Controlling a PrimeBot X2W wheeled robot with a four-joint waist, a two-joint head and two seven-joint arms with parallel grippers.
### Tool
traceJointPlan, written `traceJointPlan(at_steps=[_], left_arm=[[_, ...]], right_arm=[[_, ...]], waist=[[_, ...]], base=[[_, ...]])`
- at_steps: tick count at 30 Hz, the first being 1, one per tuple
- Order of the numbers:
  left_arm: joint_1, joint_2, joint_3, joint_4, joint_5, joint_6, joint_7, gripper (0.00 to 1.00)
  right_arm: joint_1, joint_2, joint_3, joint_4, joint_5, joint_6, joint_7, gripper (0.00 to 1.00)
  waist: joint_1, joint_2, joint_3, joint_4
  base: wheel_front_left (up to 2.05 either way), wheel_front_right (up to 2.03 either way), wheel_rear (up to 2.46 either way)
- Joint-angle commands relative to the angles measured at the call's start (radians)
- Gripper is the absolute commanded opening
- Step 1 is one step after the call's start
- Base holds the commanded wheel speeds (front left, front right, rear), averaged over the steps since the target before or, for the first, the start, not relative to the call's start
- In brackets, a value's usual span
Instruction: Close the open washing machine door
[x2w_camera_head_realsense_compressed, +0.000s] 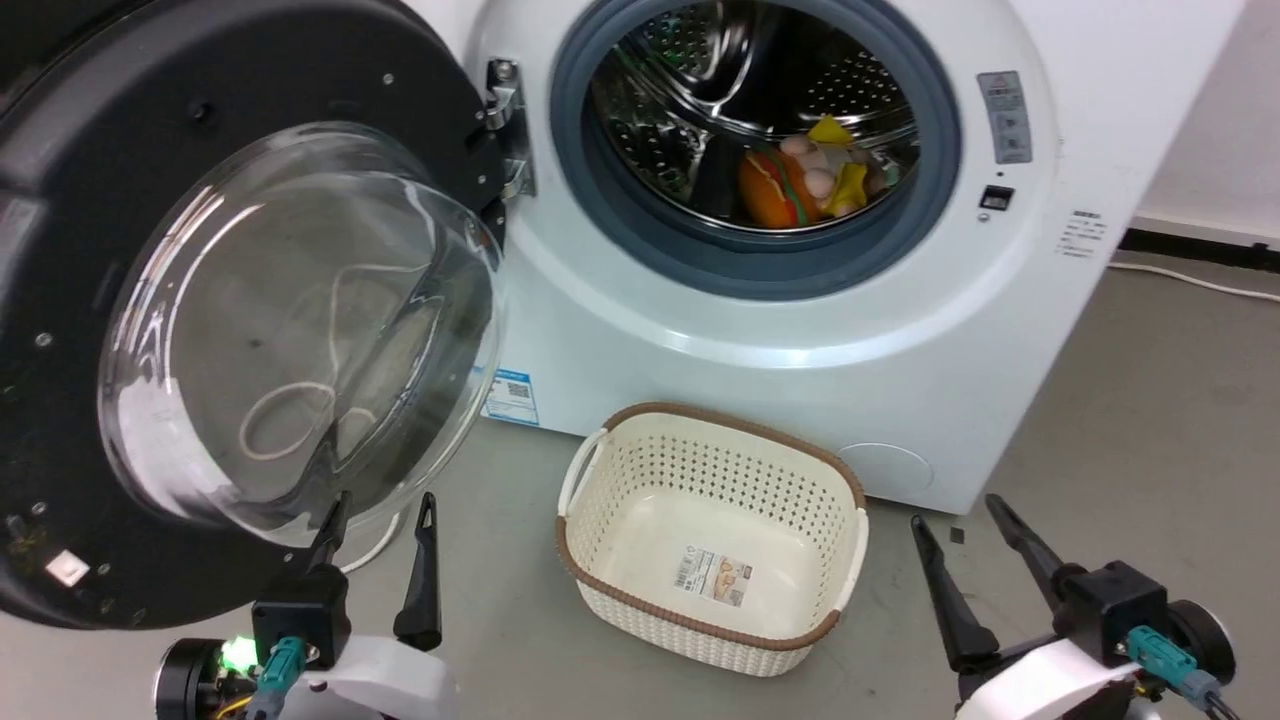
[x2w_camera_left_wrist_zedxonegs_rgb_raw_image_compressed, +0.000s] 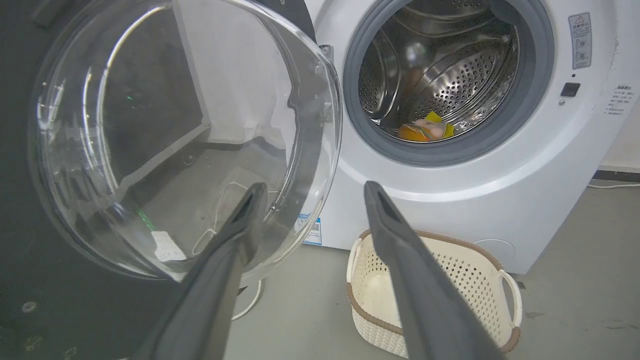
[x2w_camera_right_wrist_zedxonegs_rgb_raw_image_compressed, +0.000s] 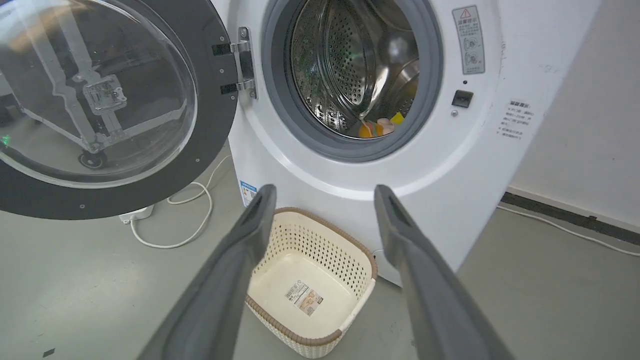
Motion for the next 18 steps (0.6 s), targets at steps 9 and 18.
traceJointPlan(at_steps=[9,18], left_arm=[[0.030,0.001,0.015,-0.027,-0.016,0.013,-0.030,1.00],[0.042,0.000,0.023,-0.042,-0.024,0.019,-0.049,1.00]], right_arm=[[-0.033,0.001,0.050,0.027,0.010,0.000,-0.028,1.00],[-0.049,0.001,0.082,0.046,0.014,0.000,-0.047,1.00]], waist=[[-0.0002,0.0000,0.010,0.047],[-0.0002,0.0000,0.014,0.087]], base=[[0.00,0.00,0.00],[0.00,0.00,0.00]])
